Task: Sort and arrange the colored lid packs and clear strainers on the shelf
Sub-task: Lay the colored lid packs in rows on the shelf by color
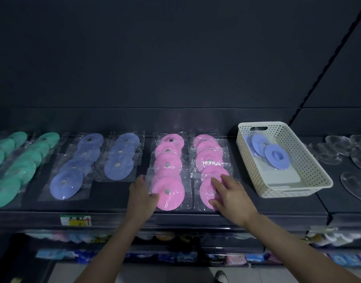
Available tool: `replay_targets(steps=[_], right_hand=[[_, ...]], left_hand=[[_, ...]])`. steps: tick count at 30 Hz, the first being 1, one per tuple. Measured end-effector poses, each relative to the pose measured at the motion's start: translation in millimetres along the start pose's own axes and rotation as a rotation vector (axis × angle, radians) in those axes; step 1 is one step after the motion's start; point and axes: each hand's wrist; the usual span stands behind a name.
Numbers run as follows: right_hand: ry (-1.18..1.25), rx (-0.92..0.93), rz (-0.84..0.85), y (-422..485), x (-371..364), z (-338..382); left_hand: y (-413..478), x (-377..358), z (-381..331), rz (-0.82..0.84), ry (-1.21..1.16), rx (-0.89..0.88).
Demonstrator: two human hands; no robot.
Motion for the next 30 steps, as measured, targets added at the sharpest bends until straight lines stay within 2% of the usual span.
replay_targets(steps=[4,9,12,16,21,30], right_hand=[[-0.003,-0.015,-0.006,-2,-4,-1],[-0.009,-0.036,-0.008,0,-4,0],[0.001,-0.025,-0.002,3,1,3],[0.04,-0.041,0.018,6,1,5],[0.014,-0.005,0.007,0,-4,-1],[0.157,-0.013,0.015,0,9,3]], left_hand=[[-8,-7,-1,0.078,0.121,-0.206],[0,-18,-5,0.076,0.331,-0.234],[12,-18,-11,0.101,0.325,-0.224],[15,-18,-13,0.045,0.28,-0.286],[12,-18,-6,0.05,0.244,-0.354],[19,-1,-8,0.258,0.271,-0.311]])
Point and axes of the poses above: each hand's wrist, its own y-axis towards the middle knuckle, its own x-axis out of the back of the hand, z = x × y, and after that the axes turned 2 degrees about -y, right-handed
